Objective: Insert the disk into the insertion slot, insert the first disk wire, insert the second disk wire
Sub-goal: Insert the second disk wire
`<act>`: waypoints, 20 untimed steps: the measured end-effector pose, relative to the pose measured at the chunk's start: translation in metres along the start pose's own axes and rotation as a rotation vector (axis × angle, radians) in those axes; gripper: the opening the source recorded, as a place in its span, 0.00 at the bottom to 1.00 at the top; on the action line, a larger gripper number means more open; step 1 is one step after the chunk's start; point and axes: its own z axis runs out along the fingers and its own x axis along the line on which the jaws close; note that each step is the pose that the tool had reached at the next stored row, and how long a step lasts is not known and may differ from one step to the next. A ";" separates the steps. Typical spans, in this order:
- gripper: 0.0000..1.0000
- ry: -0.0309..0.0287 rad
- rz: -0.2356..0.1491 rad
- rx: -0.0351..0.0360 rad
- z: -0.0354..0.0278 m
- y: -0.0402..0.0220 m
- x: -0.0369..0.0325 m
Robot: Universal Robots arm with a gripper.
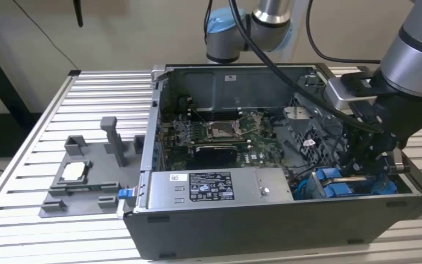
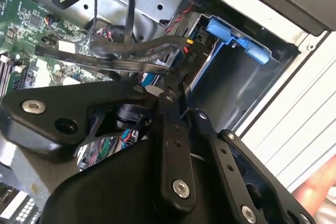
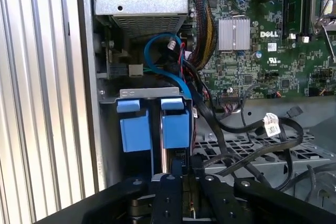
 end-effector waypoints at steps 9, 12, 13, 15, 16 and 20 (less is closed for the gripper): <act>0.24 0.0011 0.000 0.0000 -0.0163 -0.0009 -0.0014; 0.24 0.0011 0.000 0.0001 -0.0232 -0.0013 -0.0019; 0.24 0.0011 0.000 0.0000 -0.0255 -0.0015 -0.0022; 0.24 0.0011 0.000 0.0000 -0.0306 -0.0018 -0.0026; 0.24 0.0013 0.000 0.0000 -0.0335 -0.0020 -0.0028; 0.24 0.0011 0.000 0.0000 -0.0408 -0.0025 -0.0034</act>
